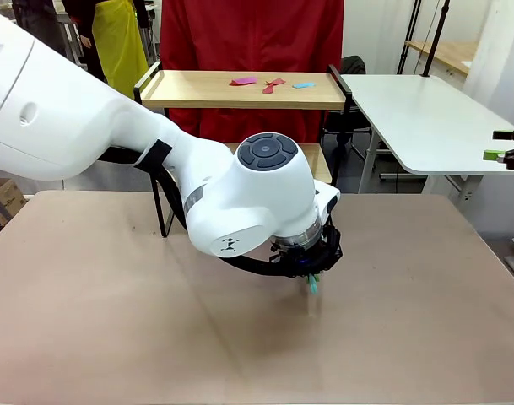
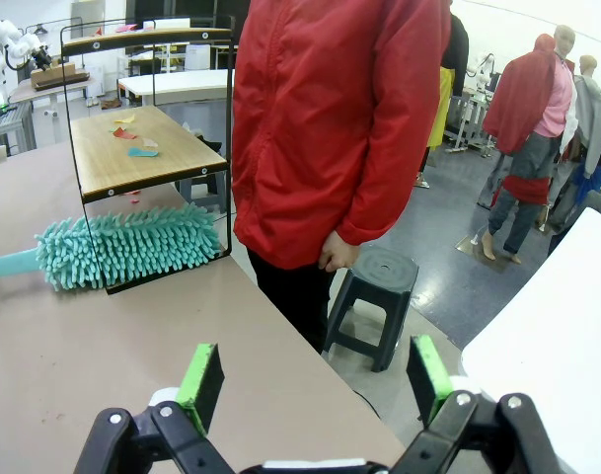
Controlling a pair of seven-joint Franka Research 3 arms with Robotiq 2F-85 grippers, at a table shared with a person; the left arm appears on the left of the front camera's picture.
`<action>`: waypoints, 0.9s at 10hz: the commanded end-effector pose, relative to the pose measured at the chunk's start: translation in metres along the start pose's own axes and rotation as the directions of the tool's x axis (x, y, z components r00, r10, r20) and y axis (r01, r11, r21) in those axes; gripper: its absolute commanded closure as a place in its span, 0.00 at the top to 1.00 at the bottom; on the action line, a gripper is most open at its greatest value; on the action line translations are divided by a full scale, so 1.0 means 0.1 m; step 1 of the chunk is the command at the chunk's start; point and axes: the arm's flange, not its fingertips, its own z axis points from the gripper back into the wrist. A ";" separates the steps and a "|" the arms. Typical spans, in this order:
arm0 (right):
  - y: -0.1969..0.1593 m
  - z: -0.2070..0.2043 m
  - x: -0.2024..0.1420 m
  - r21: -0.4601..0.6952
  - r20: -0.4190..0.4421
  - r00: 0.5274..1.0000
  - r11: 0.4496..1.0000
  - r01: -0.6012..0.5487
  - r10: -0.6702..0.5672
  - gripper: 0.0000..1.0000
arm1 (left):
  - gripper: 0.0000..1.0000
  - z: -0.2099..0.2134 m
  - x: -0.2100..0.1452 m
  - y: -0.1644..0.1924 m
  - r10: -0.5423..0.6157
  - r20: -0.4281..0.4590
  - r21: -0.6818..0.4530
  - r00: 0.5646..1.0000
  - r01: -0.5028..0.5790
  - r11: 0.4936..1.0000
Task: Clean the shelf.
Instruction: Clean the specific section of the Shelf indicated by the human with the Duster.
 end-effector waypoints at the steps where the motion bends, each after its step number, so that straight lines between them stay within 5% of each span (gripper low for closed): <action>1: 0.00 -0.01 0.06 -0.003 -0.017 1.000 1.000 0.013 -0.013 1.00 | 0.13 0.01 0.11 0.12 0.021 0.005 0.052 1.000 -0.021 0.998; 9: 0.00 -0.01 0.06 -0.003 -0.017 1.000 1.000 0.013 -0.013 1.00 | 0.13 0.09 0.27 0.61 0.057 0.035 0.168 0.998 -0.062 0.984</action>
